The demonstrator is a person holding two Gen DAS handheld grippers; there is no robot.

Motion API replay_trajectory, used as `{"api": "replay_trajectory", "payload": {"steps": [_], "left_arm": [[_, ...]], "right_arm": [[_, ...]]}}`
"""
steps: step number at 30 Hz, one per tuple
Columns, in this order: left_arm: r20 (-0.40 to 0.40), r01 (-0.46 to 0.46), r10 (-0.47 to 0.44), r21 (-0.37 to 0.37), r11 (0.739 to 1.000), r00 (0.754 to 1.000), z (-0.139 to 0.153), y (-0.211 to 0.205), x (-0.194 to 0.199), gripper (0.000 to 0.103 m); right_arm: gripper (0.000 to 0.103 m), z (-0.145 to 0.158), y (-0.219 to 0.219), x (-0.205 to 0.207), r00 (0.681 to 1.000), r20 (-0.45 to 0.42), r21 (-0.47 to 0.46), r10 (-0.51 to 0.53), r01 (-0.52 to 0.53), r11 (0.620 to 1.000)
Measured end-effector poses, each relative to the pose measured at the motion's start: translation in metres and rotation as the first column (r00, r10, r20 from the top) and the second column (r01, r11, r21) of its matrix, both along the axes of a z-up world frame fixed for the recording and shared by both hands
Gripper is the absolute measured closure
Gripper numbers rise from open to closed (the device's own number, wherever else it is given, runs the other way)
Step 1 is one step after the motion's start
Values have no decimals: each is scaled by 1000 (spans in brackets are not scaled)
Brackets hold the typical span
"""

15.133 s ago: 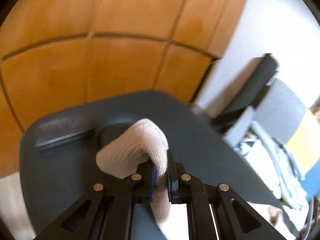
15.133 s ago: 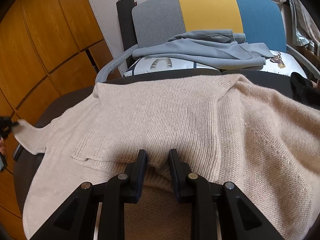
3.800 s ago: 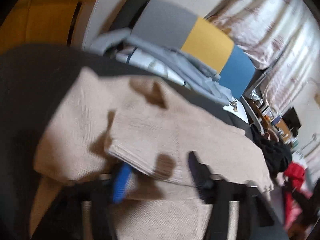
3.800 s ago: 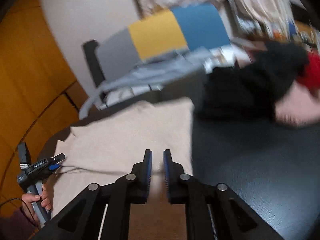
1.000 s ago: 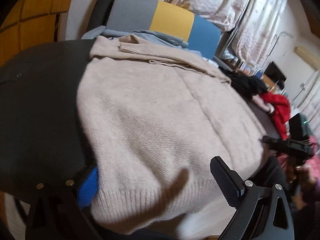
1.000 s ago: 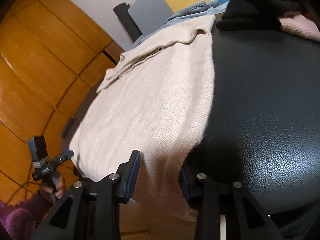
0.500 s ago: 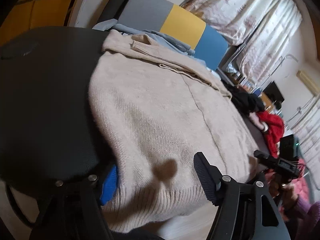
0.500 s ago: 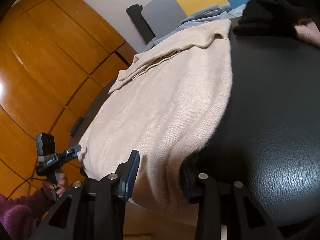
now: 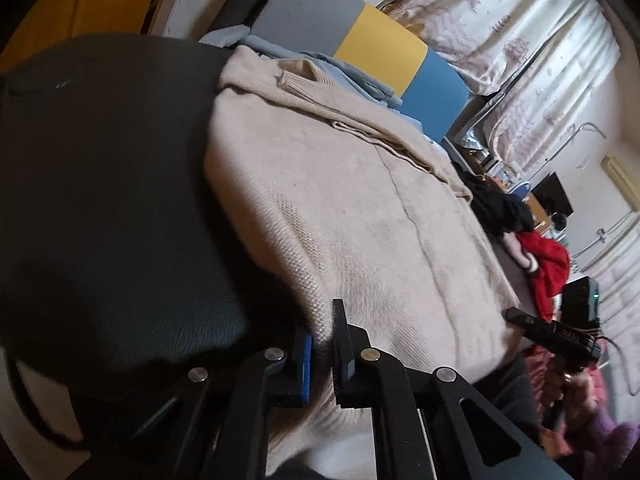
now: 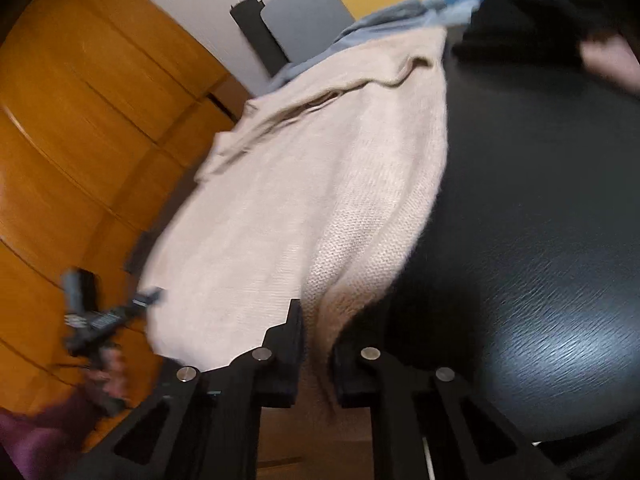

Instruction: Fold clothes

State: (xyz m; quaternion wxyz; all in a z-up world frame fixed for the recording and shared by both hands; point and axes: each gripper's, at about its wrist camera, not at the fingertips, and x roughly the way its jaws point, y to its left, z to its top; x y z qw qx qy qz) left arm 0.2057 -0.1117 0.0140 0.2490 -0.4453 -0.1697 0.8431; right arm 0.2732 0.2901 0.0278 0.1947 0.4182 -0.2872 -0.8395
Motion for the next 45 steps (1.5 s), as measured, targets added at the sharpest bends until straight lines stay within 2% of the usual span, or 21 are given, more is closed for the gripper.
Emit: {"api": "replay_trajectory", "payload": {"steps": [5, 9, 12, 15, 18, 22, 28, 32, 35, 39, 42, 43, 44, 45], "left_arm": [[3, 37, -37, 60, 998, 999, 15, -17, 34, 96], [2, 70, -71, 132, 989, 997, 29, -24, 61, 96], [18, 48, -53, 208, 977, 998, 39, -35, 73, 96], [15, 31, -36, 258, 966, 999, 55, -43, 66, 96], [-25, 57, -52, 288, 956, 998, 76, -45, 37, 96], [-83, 90, -69, 276, 957, 994, 103, -37, -21, 96], [-75, 51, -32, 281, 958, 997, 105, -32, -109, 96], [10, -33, 32, 312, 949, 999, 85, -29, -178, 96], [91, -90, 65, 295, 951, 994, 64, -23, -221, 96], [208, -148, 102, 222, 964, 973, 31, -12, -265, 96], [280, -193, 124, 231, 954, 952, 10, -8, -281, 95], [304, -208, 130, 238, 949, 944, 4, -7, -286, 90], [325, -223, 130, 267, 937, 937, 1, -9, -288, 88], [345, -238, 129, 294, 926, 930, -1, -11, -291, 81]], "right_arm": [[92, 1, 24, 24, 999, -11, -156, 34, -36, 987], [92, 4, 32, 48, 998, -22, -273, 63, -67, 960], [92, 5, 45, 66, 998, -46, -425, 35, -51, 904], [92, 12, 59, 68, 998, -62, -540, 2, -35, 841], [92, 25, 69, 44, 996, -87, -595, -18, -37, 803], [92, 43, 79, -16, 993, -107, -624, -41, -35, 781], [92, 53, 94, -104, 993, -83, -622, -82, 13, 783], [92, 40, 104, -157, 991, -3, -642, -132, 99, 760], [92, 22, 113, -192, 983, 63, -634, -174, 174, 753], [89, -16, 120, -225, 957, 191, -587, -218, 289, 756], [91, -36, 127, -237, 940, 232, -581, -250, 340, 740], [89, -36, 129, -240, 940, 226, -595, -256, 342, 727], [80, -35, 131, -242, 939, 226, -607, -260, 344, 716], [76, -33, 133, -244, 937, 232, -613, -260, 348, 709]]}}
